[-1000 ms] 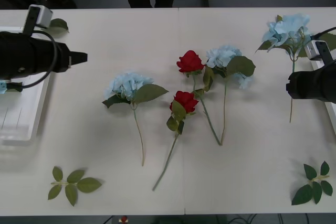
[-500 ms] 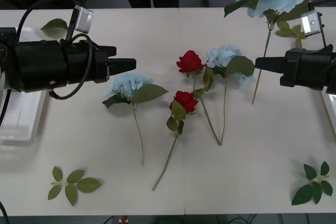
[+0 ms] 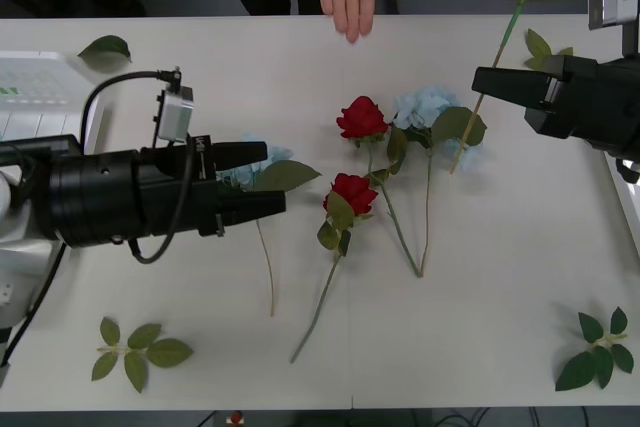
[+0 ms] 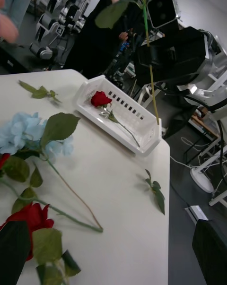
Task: Place the red flowers into the right box and the blue flowers into the left box. If a person shows an open palm, hand one flower to the person first, then continue sorting.
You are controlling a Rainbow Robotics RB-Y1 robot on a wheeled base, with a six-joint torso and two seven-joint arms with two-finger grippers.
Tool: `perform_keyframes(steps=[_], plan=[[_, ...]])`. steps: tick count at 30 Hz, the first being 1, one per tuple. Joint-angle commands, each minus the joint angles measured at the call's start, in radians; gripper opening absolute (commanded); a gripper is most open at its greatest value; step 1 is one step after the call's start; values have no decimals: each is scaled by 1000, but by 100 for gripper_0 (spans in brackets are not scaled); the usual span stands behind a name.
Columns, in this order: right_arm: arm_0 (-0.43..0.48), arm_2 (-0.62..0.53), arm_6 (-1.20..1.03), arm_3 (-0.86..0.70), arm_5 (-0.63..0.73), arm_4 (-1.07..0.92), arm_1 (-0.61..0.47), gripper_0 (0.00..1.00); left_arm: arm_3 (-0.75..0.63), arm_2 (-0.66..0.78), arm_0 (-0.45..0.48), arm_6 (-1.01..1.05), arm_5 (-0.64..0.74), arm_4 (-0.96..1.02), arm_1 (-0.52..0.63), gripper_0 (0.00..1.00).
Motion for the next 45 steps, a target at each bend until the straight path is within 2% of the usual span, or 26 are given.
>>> perform_keyframes(steps=[1, 4, 8, 15, 22, 30, 45], plan=[[-44, 28, 15, -15, -39, -19, 0, 0, -34, -96, 16, -124, -90, 13, -56, 100], [-50, 23, 32, -17, -54, 9, 0, 0, -31, -128, 15, -128, -136, 13, -71, 100], [-53, 12, 142, -15, -91, 45, 0, 0, -31, -117, 12, -124, -132, -5, -66, 100], [-77, 26, 363, -15, -238, 81, 0, 0, -31, -114, 12, -118, -131, -7, -51, 100], [-102, 110, 511, -15, -431, 137, -4, 0, -31, -102, 13, -108, -131, -7, -51, 100], [-116, 215, 557, -15, -614, 213, -15, 0, -31, -97, 12, -99, -128, -7, -53, 100], [-116, 244, 580, -15, -643, 216, -13, 0, -31, -93, 12, -81, -128, -7, -53, 100]])
